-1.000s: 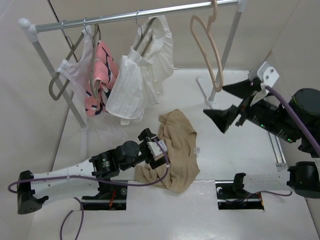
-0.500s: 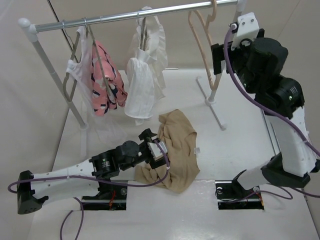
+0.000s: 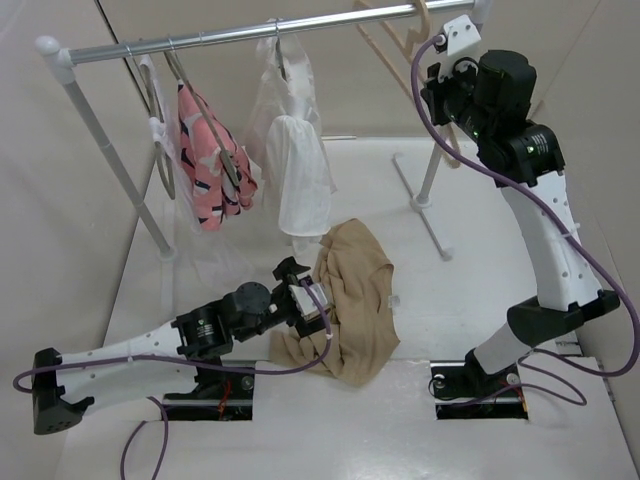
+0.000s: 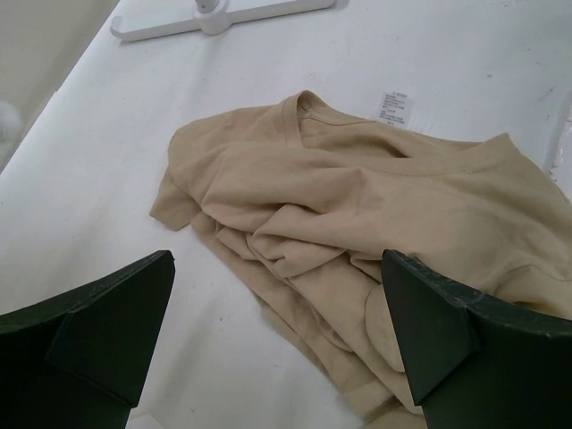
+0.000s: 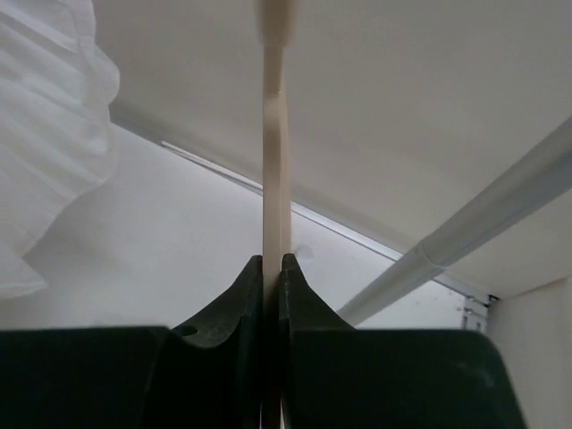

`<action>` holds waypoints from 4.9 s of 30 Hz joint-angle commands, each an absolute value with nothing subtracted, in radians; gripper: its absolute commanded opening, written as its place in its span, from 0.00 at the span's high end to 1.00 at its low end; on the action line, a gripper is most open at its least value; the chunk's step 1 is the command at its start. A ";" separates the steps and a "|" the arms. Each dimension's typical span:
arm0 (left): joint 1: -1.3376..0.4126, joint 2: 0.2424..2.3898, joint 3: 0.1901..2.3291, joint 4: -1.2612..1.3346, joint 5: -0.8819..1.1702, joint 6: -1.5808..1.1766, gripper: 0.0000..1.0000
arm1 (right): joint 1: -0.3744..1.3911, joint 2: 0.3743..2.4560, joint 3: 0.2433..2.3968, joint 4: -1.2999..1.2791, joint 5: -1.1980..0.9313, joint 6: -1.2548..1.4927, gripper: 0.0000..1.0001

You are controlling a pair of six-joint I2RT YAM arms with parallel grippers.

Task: Place the t-shirt on the hanger
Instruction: Grab a hanger with the right arm, then place tshirt on hanger

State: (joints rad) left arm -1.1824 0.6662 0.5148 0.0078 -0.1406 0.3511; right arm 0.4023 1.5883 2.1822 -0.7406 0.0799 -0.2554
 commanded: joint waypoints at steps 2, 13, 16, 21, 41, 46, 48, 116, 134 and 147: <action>-1.178 0.634 0.503 0.029 -0.130 0.351 0.00 | 0.396 1.549 2.117 -0.603 -0.048 -0.255 0.99; -1.178 0.643 0.503 0.031 -0.130 0.370 0.00 | 0.426 1.441 2.059 -0.539 -0.046 -0.255 1.00; -1.178 0.643 0.503 0.031 -0.130 0.370 0.00 | 0.457 1.399 2.040 -0.520 0.003 -0.255 1.00; -1.178 0.679 0.554 -0.004 -0.063 0.419 0.07 | 0.479 1.287 1.902 -0.520 0.003 -0.255 1.00; -1.169 1.330 1.035 -0.087 0.226 0.321 0.22 | 0.578 0.540 1.009 -0.954 0.230 0.185 1.00; -1.160 1.569 1.112 -0.014 0.102 0.311 0.23 | 0.578 0.470 0.999 -1.035 0.244 0.267 1.00; -1.128 1.630 1.137 -0.003 0.003 0.322 0.25 | 0.578 0.469 0.999 -1.046 0.229 0.267 1.00; -0.885 1.985 1.658 -0.325 0.041 0.432 1.00 | 0.578 0.442 1.117 -1.272 -0.039 0.167 1.00; -0.894 2.001 1.766 -0.437 0.150 0.335 1.00 | 0.578 0.402 0.957 -1.068 -0.012 0.253 1.00; -0.894 1.959 1.959 -0.537 0.270 0.239 1.00 | 0.578 0.344 0.856 -0.873 0.000 0.311 1.00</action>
